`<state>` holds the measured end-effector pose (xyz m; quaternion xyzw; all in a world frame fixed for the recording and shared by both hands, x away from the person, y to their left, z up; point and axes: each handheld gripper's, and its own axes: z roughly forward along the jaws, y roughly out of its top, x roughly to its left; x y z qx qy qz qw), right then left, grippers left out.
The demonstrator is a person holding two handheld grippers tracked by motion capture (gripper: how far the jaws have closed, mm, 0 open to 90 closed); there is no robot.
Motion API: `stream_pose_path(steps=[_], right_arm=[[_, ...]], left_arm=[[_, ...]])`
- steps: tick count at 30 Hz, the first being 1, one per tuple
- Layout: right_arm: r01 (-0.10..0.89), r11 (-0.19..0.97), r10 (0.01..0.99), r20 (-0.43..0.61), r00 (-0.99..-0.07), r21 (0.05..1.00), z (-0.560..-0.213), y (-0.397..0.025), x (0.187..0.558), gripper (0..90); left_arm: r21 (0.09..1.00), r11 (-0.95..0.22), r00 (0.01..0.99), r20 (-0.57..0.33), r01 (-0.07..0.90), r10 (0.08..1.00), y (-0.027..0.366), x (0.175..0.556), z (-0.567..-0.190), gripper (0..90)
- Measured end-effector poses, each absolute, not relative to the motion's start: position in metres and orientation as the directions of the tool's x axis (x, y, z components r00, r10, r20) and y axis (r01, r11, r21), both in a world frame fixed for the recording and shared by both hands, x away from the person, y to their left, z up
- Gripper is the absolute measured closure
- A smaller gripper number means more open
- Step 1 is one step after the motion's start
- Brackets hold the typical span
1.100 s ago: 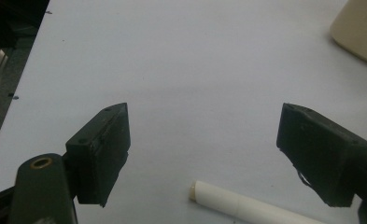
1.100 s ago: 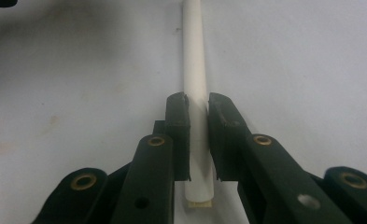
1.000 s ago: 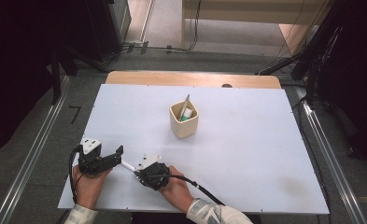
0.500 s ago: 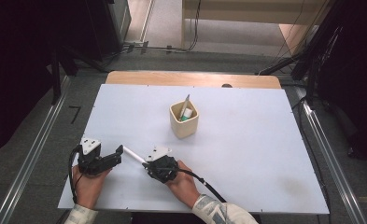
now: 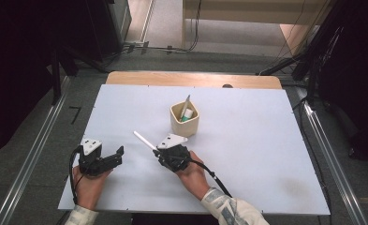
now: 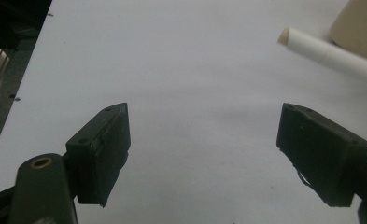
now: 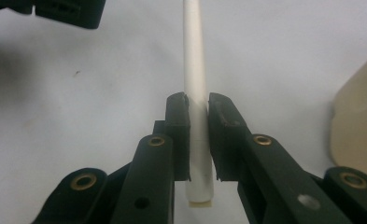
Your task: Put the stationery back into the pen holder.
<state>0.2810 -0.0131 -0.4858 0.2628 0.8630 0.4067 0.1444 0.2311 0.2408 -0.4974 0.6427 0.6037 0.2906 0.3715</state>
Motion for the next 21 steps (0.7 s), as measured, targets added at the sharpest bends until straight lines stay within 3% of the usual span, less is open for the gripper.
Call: stream_pose_path(steps=[21], right_arm=[[0.322, 0.465, 0.619, -0.043, -0.784, 0.825, -0.450, -0.036, 0.294, 77.2]], left_arm=[[0.827, 0.008, 0.102, -0.079, 0.561, 0.992, 0.240, 0.232, -0.498, 18.1]])
